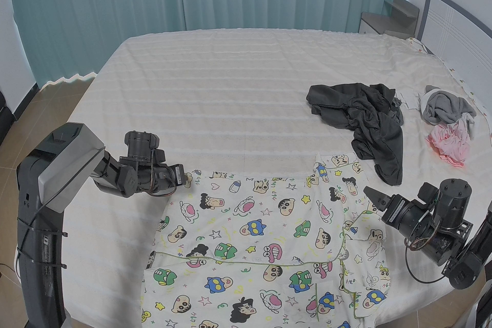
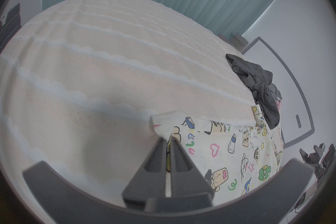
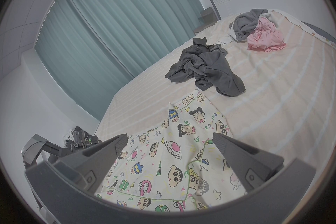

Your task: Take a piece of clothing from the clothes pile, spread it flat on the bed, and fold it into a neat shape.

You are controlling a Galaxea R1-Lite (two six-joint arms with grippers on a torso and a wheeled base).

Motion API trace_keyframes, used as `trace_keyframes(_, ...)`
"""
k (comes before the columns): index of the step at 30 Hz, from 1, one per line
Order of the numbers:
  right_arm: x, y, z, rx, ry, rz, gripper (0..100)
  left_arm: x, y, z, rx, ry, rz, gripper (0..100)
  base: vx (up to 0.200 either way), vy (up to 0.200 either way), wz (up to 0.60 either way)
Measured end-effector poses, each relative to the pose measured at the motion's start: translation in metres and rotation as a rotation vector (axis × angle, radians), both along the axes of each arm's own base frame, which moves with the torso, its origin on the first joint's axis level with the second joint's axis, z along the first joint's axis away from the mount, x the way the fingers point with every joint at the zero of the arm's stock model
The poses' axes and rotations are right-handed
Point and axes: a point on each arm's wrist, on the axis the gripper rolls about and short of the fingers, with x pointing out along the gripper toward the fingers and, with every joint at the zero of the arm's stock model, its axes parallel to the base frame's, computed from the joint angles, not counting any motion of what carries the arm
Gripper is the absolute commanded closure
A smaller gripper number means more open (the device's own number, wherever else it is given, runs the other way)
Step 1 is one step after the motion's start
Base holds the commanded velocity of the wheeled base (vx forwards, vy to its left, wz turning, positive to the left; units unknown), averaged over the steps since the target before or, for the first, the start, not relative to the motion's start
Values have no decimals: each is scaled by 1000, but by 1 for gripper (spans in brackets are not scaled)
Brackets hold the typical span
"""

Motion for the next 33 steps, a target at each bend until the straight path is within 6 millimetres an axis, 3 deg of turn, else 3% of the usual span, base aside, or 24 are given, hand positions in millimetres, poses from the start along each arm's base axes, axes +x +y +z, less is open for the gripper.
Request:
trace_keyframes(10,-1,0,-1,-3,7,-1,0,7,30,17,-1,-45,72,100,0,0,0)
trace_keyframes(33,-1,-1,-2,-5,13,0,0,25,55,29,-22,-103,188,100,0,0,0)
